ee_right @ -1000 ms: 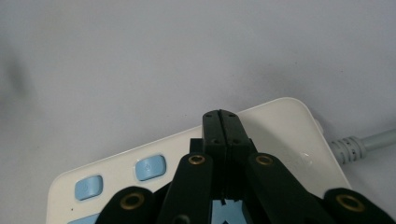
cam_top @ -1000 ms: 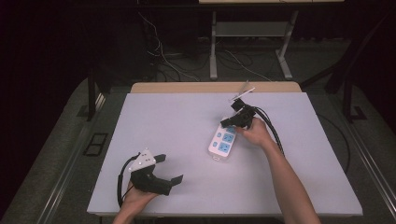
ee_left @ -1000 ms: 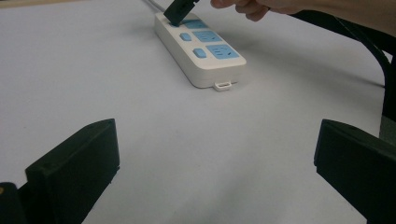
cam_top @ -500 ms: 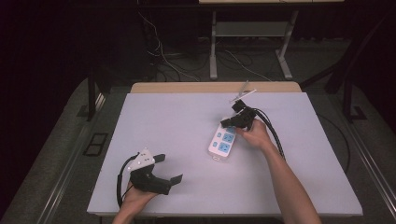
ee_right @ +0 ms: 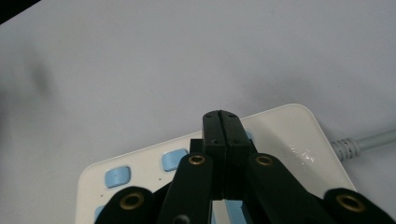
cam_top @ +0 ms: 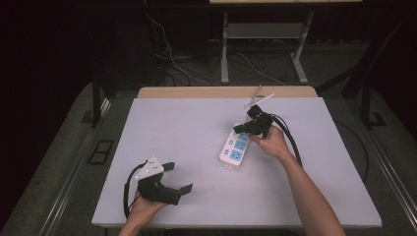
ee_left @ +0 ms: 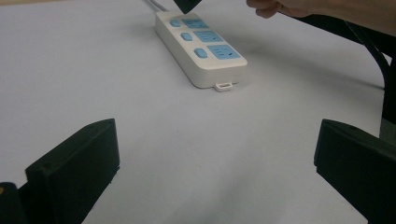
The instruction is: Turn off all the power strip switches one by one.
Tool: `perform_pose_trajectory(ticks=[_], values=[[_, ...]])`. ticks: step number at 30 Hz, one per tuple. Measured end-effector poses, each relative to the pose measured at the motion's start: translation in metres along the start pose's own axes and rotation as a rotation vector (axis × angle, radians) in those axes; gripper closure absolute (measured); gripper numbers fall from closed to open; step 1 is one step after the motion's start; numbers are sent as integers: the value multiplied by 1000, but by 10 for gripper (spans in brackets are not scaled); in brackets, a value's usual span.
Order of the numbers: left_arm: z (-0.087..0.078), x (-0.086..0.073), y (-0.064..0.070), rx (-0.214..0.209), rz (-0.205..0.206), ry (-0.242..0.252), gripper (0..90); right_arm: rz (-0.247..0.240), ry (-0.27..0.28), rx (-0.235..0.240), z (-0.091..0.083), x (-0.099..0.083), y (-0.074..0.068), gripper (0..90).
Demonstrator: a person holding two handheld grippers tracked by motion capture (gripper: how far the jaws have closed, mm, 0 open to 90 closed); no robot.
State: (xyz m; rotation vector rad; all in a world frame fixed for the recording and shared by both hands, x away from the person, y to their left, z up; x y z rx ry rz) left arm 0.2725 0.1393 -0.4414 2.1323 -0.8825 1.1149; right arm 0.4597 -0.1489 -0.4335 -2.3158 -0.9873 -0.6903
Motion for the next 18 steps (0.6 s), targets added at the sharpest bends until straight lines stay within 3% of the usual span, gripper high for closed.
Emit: perform_pose_trajectory(ticks=[8, 11, 18], values=[[0, 0, 0, -3, -1, 1, 0, -16, 21, -5, -19, 0, -11, 900], [1, 0, 1, -4, -1, 1, 0, 2, 35, -8, -29, -5, -14, 885], [2, 0, 3, -8, 1, 1, 0, 58, 85, -37, -52, -18, -15, 646]])
Point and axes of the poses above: each handheld gripper's, and its own axes: z roughly forward along the jaws, x roughly out of its top, y roughly to its right, the point moved 4 cm from there along z, roughly forward along the jaws, and after that the axes turned 3 degrees about -y, right-handed, at the moved point
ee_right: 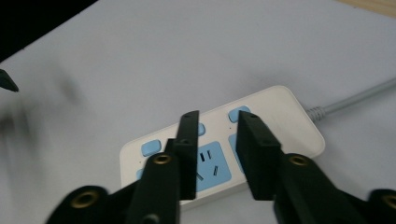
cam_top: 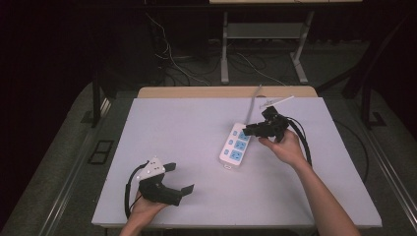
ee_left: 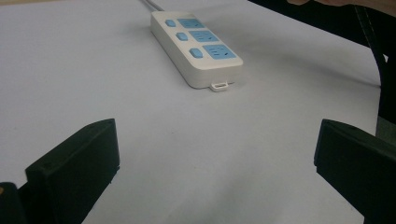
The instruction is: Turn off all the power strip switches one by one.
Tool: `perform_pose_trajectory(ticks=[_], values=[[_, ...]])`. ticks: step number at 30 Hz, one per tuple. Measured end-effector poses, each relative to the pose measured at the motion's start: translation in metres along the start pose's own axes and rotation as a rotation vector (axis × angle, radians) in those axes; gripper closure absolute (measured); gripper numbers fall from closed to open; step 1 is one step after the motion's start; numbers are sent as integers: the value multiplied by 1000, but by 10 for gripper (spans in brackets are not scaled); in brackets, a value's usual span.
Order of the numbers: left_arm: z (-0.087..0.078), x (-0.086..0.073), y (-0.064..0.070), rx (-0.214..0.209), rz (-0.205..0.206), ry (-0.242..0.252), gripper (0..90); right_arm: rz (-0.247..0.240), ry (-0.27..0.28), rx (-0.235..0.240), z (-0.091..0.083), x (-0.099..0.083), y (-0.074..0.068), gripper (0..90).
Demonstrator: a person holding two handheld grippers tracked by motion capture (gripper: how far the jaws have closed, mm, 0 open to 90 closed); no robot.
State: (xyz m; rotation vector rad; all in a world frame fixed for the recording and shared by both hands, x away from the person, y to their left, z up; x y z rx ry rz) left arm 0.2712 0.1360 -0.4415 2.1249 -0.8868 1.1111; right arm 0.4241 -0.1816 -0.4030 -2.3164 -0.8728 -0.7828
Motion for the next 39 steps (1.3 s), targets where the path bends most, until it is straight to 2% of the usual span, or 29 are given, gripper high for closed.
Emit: perform_pose_trajectory(ticks=[4, 8, 11, 15, 21, 25, 33, 39], values=[[0, 0, 0, 1, 1, -1, 0, 35, 44, -5, -14, -9, -1, 465], [1, 0, 0, 4, -2, -4, 0, 69, 73, 0, -28, -21, -3, 328], [2, 0, 1, 3, -2, -3, 0, 74, 75, -14, -38, -32, -7, 148], [2, 0, 2, 1, -2, -3, 0, 83, 101, -6, -52, -50, -14, 8], [1, 0, 1, 5, -3, 1, 0, 87, 137, 15, -67, -78, -22, 3], [2, 0, 1, 6, -5, -7, 0, 87, 133, 3, -71, -96, -28, 3], [2, -1, 1, 5, -3, -13, 0, 108, 154, -10, -74, -129, -38, 4], [4, -1, 1, 6, -7, -24, 0, 102, 159, -10, -72, -148, -44, 4]])
Point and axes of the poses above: each handheld gripper's, and its own axes: z roughly forward along the jaws, x roughly out of its top, y roughly to its right, the point moved 4 cm from there along z, roughly forward along the jaws, and after that the axes turned 3 degrees about -y, right-handed, at the moved point
